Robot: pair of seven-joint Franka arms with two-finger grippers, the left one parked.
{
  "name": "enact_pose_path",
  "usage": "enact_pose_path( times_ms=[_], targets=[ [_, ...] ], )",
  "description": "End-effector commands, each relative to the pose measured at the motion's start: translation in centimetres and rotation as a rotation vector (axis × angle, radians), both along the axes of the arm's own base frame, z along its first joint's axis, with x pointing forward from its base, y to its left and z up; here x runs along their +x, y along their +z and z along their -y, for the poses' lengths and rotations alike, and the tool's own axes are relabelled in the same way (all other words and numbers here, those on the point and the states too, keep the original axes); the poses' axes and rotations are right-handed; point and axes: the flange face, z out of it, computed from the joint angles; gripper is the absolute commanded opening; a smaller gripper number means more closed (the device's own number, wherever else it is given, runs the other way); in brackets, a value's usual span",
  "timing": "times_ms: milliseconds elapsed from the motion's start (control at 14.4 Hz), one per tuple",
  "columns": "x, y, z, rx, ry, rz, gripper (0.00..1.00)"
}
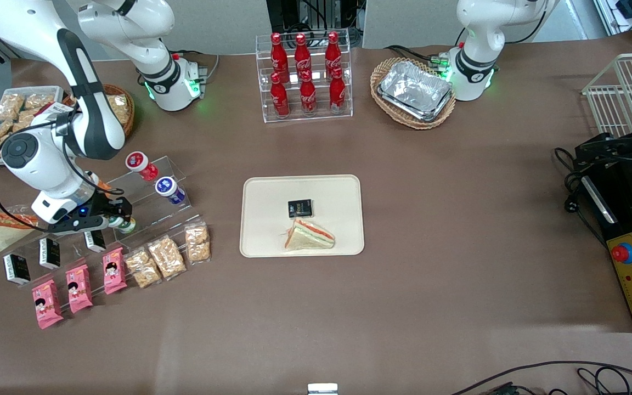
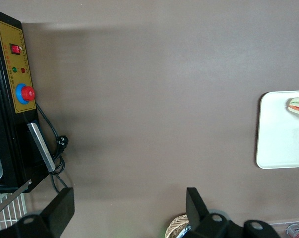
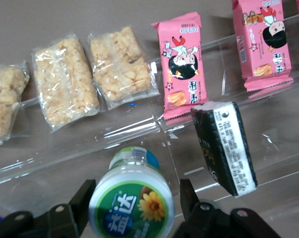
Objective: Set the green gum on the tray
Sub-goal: 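Lift the green gum bottle out of the rack with the right gripper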
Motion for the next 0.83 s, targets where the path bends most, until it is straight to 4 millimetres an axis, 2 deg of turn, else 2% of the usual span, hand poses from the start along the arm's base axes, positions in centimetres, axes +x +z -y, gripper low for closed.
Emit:
enact_pose_path(
  times_ms=[0, 346, 623, 762],
  targets=[
    [-0.1, 0.1, -0.1, -0.010, 0.016, 0.011, 0.50],
    [0.5, 1.4, -0.2, -0.009, 0.020, 0.017, 0.47],
    [2.7, 6.2, -0.1, 0.000, 0.007, -0.071, 0.47],
    [3.5, 10.1, -0.3, 0.008, 0.006, -0.115, 0.48]
  ],
)
